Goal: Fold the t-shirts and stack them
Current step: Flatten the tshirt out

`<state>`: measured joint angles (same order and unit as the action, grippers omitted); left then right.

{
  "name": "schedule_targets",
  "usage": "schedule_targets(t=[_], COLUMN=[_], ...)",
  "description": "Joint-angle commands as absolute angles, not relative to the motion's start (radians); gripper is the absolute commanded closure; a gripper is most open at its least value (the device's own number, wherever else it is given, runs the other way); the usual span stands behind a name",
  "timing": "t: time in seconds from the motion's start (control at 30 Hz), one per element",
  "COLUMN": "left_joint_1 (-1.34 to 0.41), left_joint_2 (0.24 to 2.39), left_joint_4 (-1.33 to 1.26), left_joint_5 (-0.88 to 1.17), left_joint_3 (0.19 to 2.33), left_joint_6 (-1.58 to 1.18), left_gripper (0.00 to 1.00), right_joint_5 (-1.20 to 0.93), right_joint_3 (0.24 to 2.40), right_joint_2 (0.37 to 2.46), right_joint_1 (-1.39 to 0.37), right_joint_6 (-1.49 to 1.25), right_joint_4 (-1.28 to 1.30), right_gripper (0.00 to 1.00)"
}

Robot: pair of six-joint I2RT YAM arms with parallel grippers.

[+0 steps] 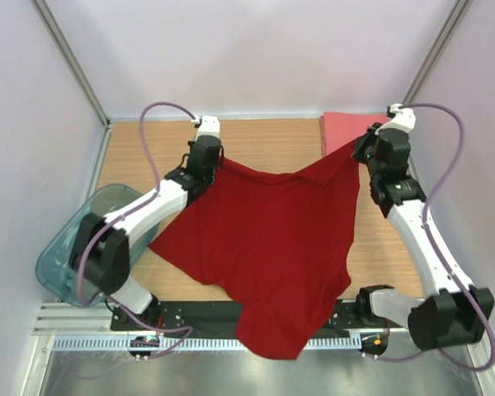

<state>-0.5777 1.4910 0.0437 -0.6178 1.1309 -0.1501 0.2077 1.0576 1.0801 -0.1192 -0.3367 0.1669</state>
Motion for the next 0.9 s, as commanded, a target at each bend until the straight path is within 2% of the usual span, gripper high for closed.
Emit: schedule_targets(t=[0.0, 0.13, 0.3, 0.57, 0.87], left_joint_1=[-0.523, -0.473, -0.426, -0.348, -0.311], left_joint_2=[1.609, 1.770, 1.902, 1.967, 1.968], left_joint_4=[-0.112, -0.078, -0.061, 0.020, 0.049], left_joint_5=[-0.649, -0.601, -0.531, -0.404, -0.285], left_joint_3=[1.251, 1.357, 1.459, 1.588, 1.629], left_joint_6=[-0.147, -0.150, -0.126, -0.244, -0.331], left_gripper=[1.00, 1.00, 1.00, 1.00, 1.00], right_joint_5=[0.247, 0.230, 0.227, 0.333, 0.469], right_joint_3=[1.064, 1.103, 1.181, 1.287, 1.374], right_joint_2=[1.169, 1.345, 1.471, 1.509, 1.473], right_joint_1=[-0.091, -0.061, -0.051, -0.037, -0.026], right_joint_6=[-0.278, -0.255, -0.241, -0.230, -0.154], right_joint_4=[-0.051, -0.100, -0.104, -0.025, -0.006], right_gripper=[0.99, 0.99, 0.99, 0.99, 0.99])
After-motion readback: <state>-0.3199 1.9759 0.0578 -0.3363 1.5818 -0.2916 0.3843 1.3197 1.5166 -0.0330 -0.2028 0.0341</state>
